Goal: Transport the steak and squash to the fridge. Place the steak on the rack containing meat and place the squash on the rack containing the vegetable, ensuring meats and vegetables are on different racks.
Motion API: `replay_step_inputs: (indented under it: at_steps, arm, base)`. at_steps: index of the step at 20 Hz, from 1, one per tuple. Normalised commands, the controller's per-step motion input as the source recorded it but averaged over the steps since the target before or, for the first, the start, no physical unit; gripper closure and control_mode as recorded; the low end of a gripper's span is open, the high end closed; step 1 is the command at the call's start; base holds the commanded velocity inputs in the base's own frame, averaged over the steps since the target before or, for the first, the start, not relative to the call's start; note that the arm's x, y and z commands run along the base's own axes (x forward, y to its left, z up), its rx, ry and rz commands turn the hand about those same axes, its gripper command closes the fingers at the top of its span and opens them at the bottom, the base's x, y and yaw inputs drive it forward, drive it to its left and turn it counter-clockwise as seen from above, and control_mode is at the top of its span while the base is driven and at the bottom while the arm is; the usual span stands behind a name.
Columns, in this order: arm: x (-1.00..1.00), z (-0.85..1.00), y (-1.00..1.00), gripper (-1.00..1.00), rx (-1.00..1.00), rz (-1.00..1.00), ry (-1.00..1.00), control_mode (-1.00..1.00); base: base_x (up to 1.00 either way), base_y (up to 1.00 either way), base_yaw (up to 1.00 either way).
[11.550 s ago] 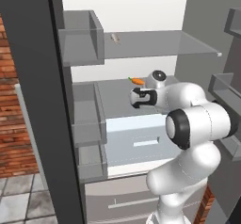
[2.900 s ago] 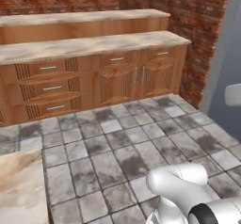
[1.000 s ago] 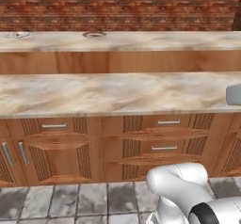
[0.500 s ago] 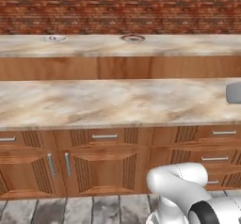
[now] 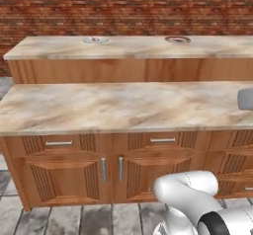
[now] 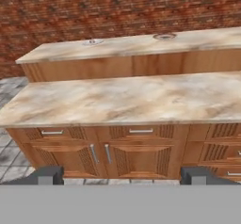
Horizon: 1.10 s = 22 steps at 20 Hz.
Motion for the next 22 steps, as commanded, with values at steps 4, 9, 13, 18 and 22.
replay_step_inputs:
  at_steps: [4,9,13,18,22]
  arm:
    - [0.0,0.0,0.0,-1.0,0.0,0.0,0.0,1.0]
    - [0.0,0.0,0.0,-1.0,0.0,0.0,0.0,1.0]
    - [0.0,0.0,0.0,-1.0,0.0,0.0,0.0,1.0]
    - [0.0,0.0,0.0,-1.0,0.0,0.0,0.0,1.0]
    - [0.0,0.0,0.0,-1.0,0.0,0.0,0.0,1.0]
  base:
    - [0.0,1.0,0.0]
    - [-0.01,1.0,0.0]
    - [-0.01,1.0,0.0]
    - [0.03,1.0,0.0]
    - [0.57,1.0,0.0]
